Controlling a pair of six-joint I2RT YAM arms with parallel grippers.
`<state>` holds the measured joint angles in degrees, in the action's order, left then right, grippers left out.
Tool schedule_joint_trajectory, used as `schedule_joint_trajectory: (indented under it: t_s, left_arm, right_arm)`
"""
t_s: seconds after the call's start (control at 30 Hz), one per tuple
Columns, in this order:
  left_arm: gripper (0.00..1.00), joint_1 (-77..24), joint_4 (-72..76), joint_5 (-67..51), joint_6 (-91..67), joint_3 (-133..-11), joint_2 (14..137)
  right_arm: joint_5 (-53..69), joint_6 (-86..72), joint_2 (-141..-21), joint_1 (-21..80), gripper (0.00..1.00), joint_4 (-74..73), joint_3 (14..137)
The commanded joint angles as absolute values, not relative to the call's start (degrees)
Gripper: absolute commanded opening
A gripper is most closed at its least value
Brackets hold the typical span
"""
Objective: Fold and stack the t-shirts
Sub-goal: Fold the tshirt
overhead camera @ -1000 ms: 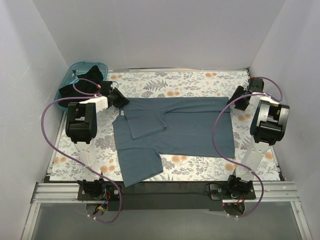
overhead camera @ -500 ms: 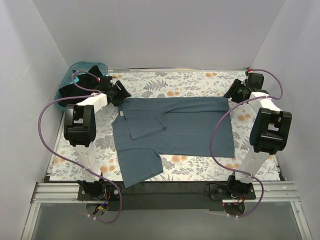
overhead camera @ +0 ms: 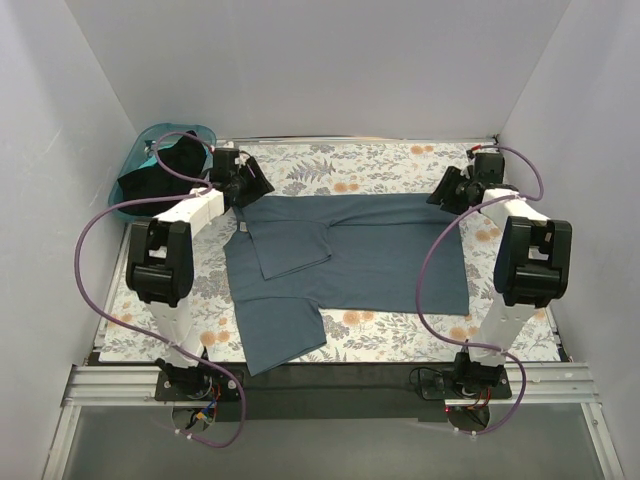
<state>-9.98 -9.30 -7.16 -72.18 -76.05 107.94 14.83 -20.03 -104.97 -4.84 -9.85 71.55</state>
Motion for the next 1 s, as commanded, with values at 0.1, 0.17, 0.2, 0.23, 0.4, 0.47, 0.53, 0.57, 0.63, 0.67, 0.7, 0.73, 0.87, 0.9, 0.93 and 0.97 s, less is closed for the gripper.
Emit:
schedule_joint_trajectory:
  t_s: [0.1,0.17,0.2,0.23,0.4,0.47,0.53,0.57,0.63,0.67,0.7,0.73,0.87,0.9,0.93,0.97]
  left_arm:
    - [0.53,-9.76,-10.63,-4.83,-70.23,-77.6,113.99]
    - [0.53,-9.76,-10.63,-4.49,-70.14,-78.4,115.57]
    - [0.53,-9.76,-10.72,-4.31,-70.14,-79.09,116.88]
    - [0.53,-9.76,-10.81,-3.96,-70.22,-79.45,117.59]
    - [0.53,-9.67,-11.95,-3.17,-70.66,-83.49,123.55]
    - [0.53,-9.67,-12.56,-3.16,-70.75,-87.09,125.85]
    - [0.53,-9.49,-13.62,-3.43,-70.93,-89.9,129.26]
    - [0.53,-9.49,-14.23,-3.51,-71.1,-92.61,130.42]
    - [0.55,-9.32,-14.5,-3.52,-71.28,-95.52,133.22]
    - [0.56,-9.32,-15.02,-3.43,-71.45,-98.41,133.94]
    - [0.57,-9.23,-15.29,-3.51,-71.63,-99.66,134.73]
    - [0.58,-9.14,-15.64,-3.69,-71.8,-100.89,135.26]
    - [0.67,-9.14,-17.75,-3.96,-71.98,-104.59,132.74]
    - [0.72,-9.14,-17.93,-3.87,-71.37,-103.81,131.24]
    - [0.75,-9.14,-18.02,-3.87,-70.93,-103.19,129.22]
    - [0.79,-9.14,-18.19,-3.43,-70.67,-102.57,127.37]
  right_arm:
    - [15.38,-20.74,-109.86,-4.92,0.49,-8.09,74.79]
    - [14.68,-20.65,-111.7,-4.92,0.49,-8.09,75.41]
    - [14.42,-20.65,-112.41,-4.92,0.49,-8.09,76.02]
    - [13.81,-20.65,-113.98,-5.01,0.49,-8.09,76.55]
    - [12.83,-19.78,-119.43,-5.8,0.49,-8.17,80.59]
    - [12.66,-19.6,-122.33,-6.5,0.49,-8.17,83.57]
    - [12.48,-19.34,-124.96,-7.2,0.49,-8.17,85.6]
    - [12.57,-19.16,-125.76,-7.47,0.49,-8.17,87.95]
    - [12.92,-18.81,-128.3,-7.99,0.49,-8.35,90.6]
    - [13.01,-18.63,-129.1,-8.17,0.49,-8.52,92.96]
    - [13.09,-18.37,-130.24,-8.35,0.5,-8.79,94.29]
    - [13.53,-17.93,-130.6,-8.61,0.5,-8.88,95.52]
    - [14.41,-16.44,-129.47,-8.7,0.5,-11.25,100.54]
    - [14.5,-16.26,-128.24,-8.7,0.5,-11.42,100.37]
    - [14.59,-16.26,-125.19,-8.7,0.51,-11.6,99.85]
    - [14.59,-16.26,-123.42,-8.7,0.51,-11.69,99.15]
